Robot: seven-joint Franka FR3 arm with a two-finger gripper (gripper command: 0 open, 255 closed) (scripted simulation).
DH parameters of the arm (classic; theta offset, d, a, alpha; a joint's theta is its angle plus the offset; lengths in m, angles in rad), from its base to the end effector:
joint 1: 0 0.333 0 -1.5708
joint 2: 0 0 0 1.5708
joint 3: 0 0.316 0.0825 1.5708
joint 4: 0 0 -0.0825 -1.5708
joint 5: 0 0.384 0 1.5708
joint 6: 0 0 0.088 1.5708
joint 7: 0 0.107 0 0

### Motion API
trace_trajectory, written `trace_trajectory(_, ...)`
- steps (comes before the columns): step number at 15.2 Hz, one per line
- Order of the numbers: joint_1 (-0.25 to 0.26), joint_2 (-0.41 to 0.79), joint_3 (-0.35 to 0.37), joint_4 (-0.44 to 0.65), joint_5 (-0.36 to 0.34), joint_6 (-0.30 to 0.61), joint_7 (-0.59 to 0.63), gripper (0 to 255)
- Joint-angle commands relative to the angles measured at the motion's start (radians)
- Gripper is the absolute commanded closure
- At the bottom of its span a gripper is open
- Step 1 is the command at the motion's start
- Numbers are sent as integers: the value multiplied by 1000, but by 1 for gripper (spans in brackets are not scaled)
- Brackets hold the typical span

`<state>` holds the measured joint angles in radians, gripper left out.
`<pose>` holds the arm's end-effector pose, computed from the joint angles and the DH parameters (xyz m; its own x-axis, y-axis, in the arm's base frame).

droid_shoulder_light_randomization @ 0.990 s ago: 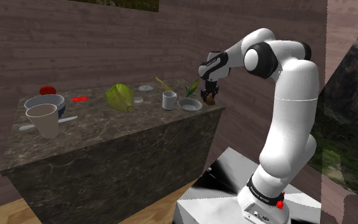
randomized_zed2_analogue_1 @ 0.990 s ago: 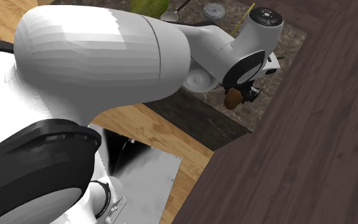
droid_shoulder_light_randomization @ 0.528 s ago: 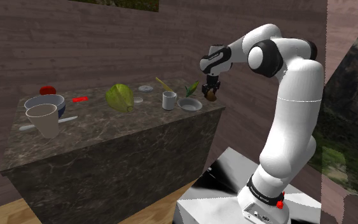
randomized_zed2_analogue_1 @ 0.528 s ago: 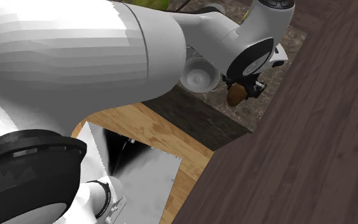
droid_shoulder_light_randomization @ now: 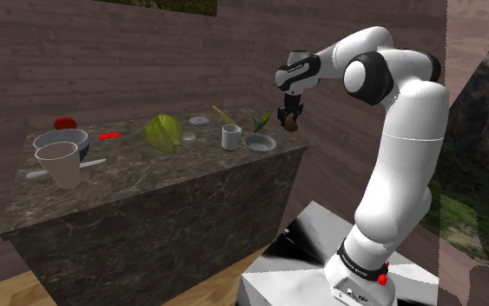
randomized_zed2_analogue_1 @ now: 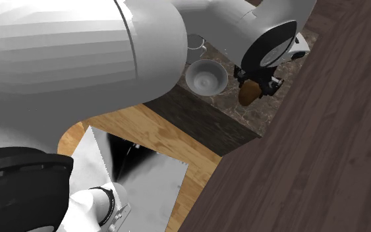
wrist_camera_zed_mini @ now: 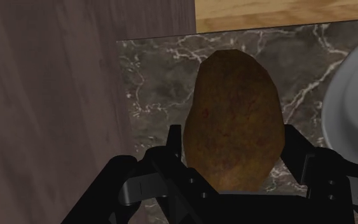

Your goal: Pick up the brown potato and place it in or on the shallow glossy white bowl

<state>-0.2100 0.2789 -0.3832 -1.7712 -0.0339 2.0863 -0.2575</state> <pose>0.5355 -0.3421 0.4185 0.9545 -0.2976 0.0176 -0.2970 -0.9442 0.1422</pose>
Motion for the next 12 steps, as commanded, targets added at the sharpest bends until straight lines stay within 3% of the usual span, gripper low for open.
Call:
trace_trajectory(1,1,-7,0,19,-2,-26,0,255)
trace_trajectory(6,3,-21,-2,55,-7,-75,-1,255)
trace_trajectory(12,97,-77,41,-3,-45,-86,144,255)
